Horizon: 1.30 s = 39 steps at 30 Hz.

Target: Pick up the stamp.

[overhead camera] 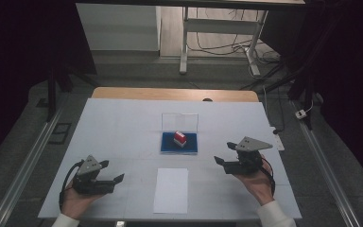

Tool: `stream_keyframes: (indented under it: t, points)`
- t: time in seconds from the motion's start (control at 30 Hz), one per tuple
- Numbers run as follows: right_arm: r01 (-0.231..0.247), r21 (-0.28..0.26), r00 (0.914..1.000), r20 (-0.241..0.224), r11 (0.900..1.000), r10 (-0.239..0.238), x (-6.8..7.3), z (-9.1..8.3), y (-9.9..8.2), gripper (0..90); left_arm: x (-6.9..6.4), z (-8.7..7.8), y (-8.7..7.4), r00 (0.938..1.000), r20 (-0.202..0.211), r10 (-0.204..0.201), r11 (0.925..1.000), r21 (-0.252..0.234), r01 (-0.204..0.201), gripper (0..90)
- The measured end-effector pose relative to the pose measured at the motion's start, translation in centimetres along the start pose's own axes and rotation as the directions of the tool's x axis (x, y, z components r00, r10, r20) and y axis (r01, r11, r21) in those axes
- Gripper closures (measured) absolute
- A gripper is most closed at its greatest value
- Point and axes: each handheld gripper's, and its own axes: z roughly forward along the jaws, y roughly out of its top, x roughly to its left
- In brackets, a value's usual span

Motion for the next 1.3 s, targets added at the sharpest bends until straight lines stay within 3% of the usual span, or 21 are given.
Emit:
stream_keyframes:
  t: [0.43, 0.6, 1.07, 1.3]
  points:
    - [0.003, 0.004, 0.9998, -0.021, 1.0000, -0.003, 0.7, 1.7, 1.8, 26.5, -0.3, 0.7, 0.0, 0.9999, -0.005, 0.012, 0.9998, 0.014, -0.012, 20.4]
    - [0.028, 0.016, 0.9991, -0.031, 0.9995, -0.028, 1.2, 3.1, 2.9, 27.2, -0.2, 0.9, 0.0, 0.9998, -0.005, 0.019, 0.9996, 0.021, -0.019, 20.4]
    - [0.002, 0.008, 0.9979, -0.064, 1.0000, -0.002, 1.4, 5.2, 5.0, 28.4, -0.1, 1.3, 0.1, 0.9997, -0.010, 0.021, 0.9993, 0.031, -0.021, 20.5]
    - [0.035, 0.031, 0.9972, -0.066, 0.9989, -0.033, 1.6, 6.2, 5.7, 28.7, -0.1, 1.3, 0.1, 0.9996, -0.012, 0.025, 0.9991, 0.035, -0.025, 20.5]
